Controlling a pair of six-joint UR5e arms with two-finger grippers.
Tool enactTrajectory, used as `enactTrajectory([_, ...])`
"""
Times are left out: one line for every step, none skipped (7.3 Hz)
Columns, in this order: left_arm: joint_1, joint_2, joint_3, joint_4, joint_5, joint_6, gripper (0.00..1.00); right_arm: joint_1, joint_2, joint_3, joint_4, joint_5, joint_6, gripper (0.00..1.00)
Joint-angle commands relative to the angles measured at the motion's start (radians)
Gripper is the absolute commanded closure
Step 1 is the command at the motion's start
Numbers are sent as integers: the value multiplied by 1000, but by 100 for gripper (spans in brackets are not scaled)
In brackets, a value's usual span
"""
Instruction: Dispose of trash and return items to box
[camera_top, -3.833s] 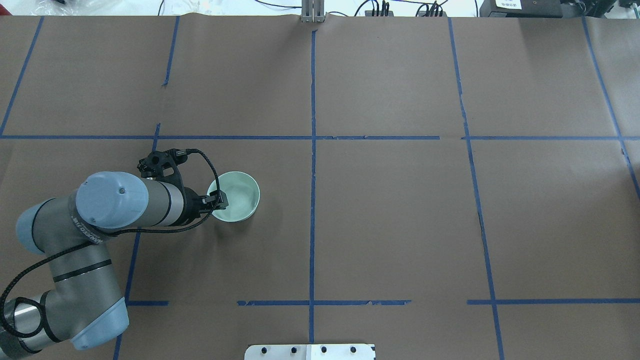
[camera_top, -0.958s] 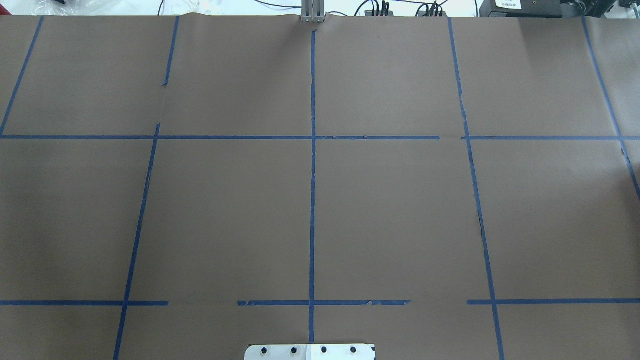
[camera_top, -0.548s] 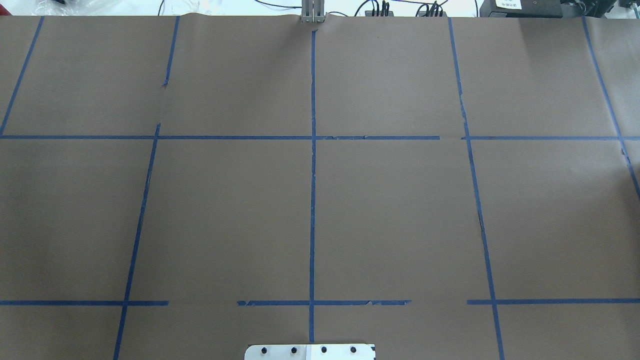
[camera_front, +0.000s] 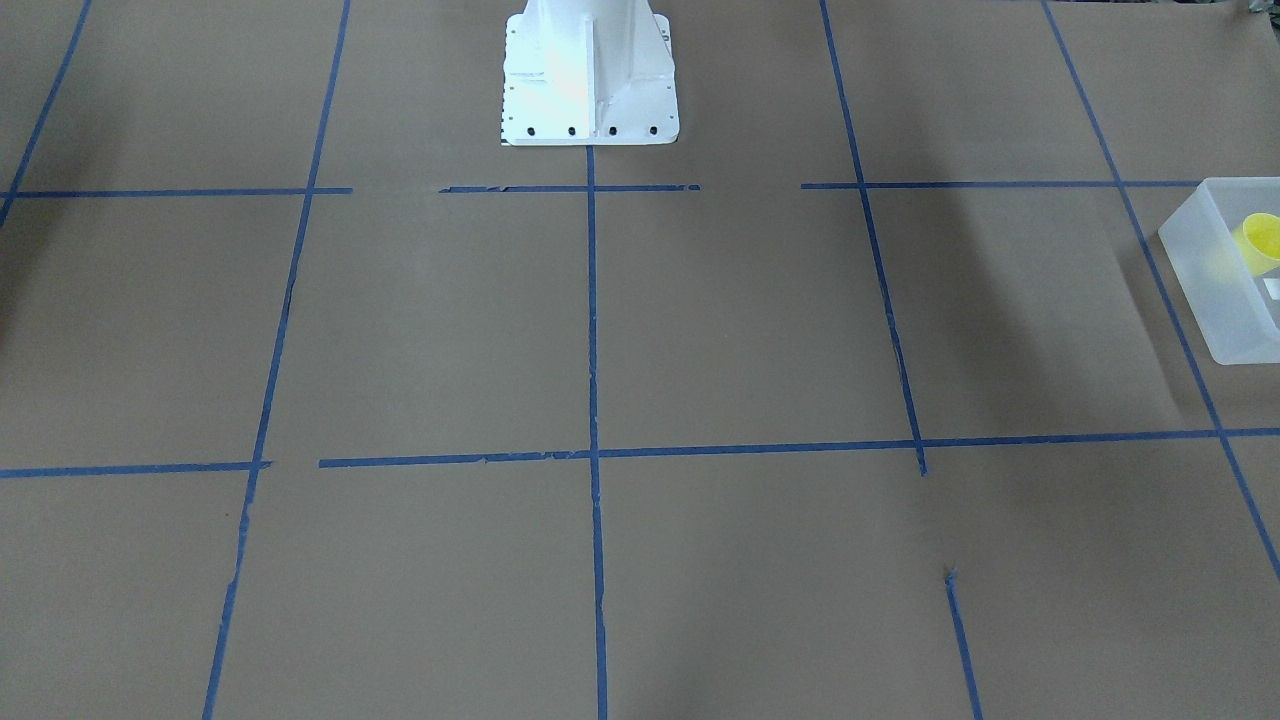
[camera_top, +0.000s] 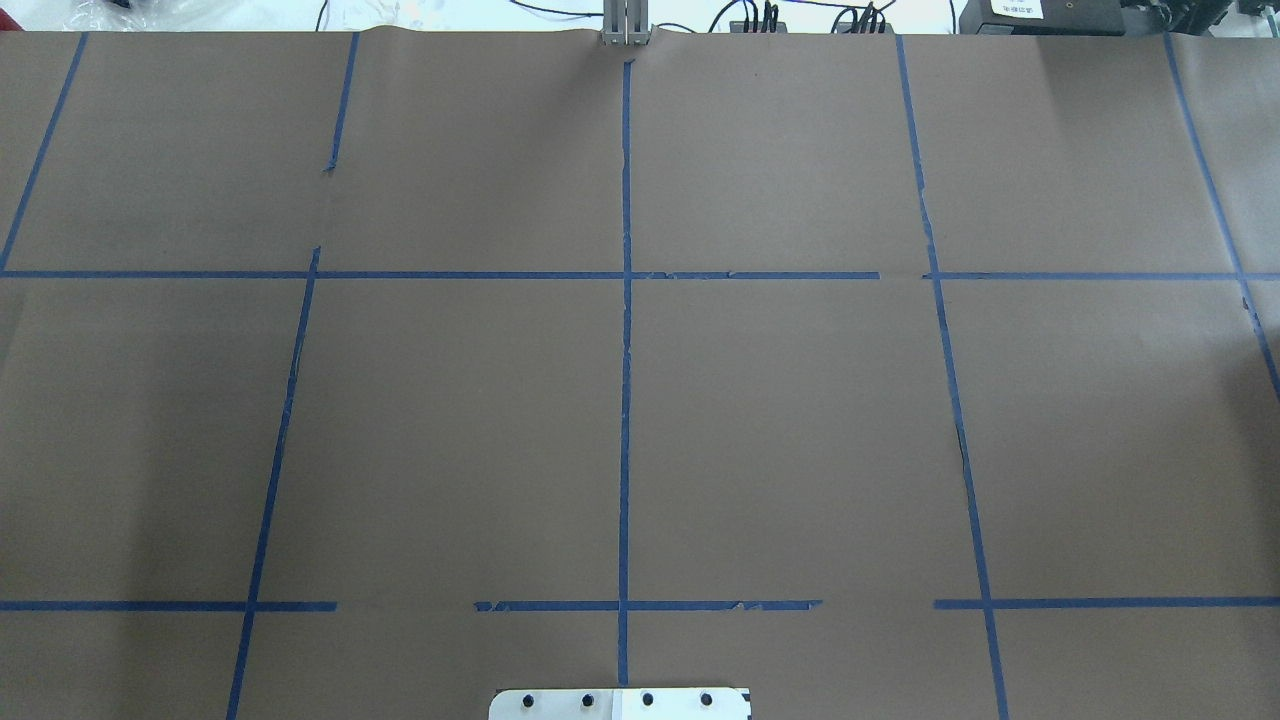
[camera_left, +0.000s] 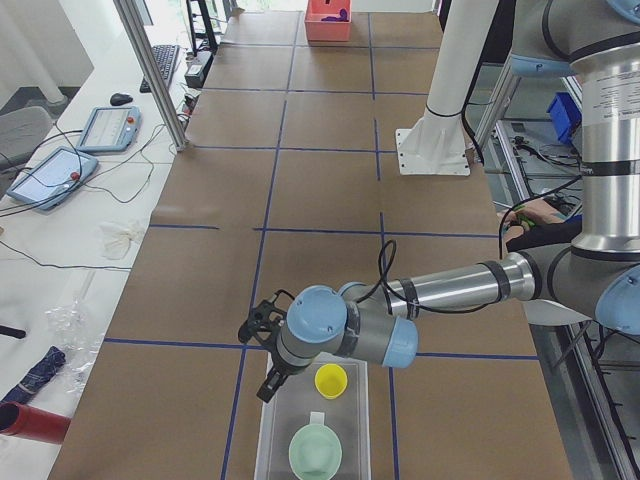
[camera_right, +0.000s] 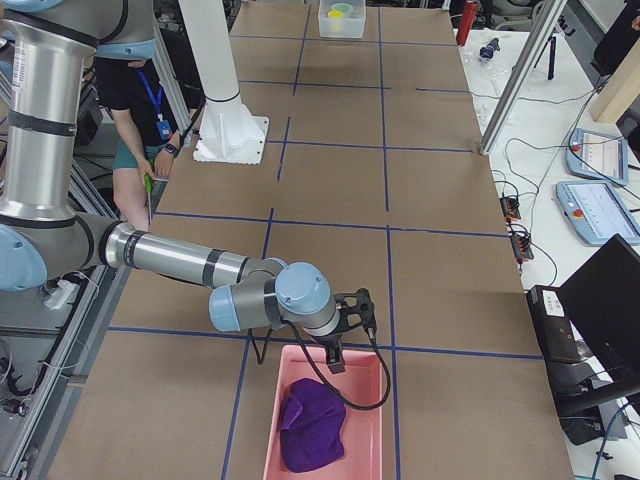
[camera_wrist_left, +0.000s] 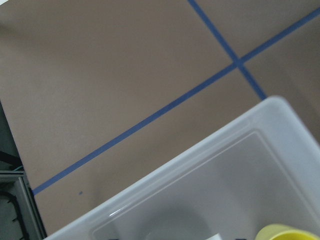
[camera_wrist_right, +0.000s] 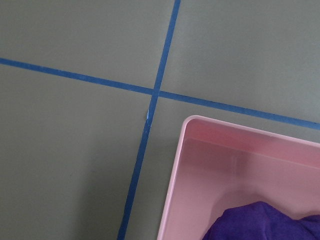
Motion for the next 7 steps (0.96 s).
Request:
enactTrajectory([9,90,-34,44,-184,-44,0,-91,-15,0,-33,-16,-6,0])
enactTrajectory([6,106,-49,41,-184,-36,0,-88,-8,14,-99,4,-6,0])
enactTrajectory([32,122,-60,50,-157,-44,0,-82,2,24,-194,45,-3,0])
enactTrajectory([76,120,-64,96,-55,-59,0,-51,3,66,-224,53,-1,0])
enactTrajectory([78,111,-73,146,-25,-132,0,-43,2,109,-300,46,1,0])
enactTrajectory([92,107,-102,155,-25,-210,0,-42,0,171,-371,33,1,0])
enactTrajectory([127,105,-147,159,-25,-223,0,-37,-9,214,-397,30,1,0])
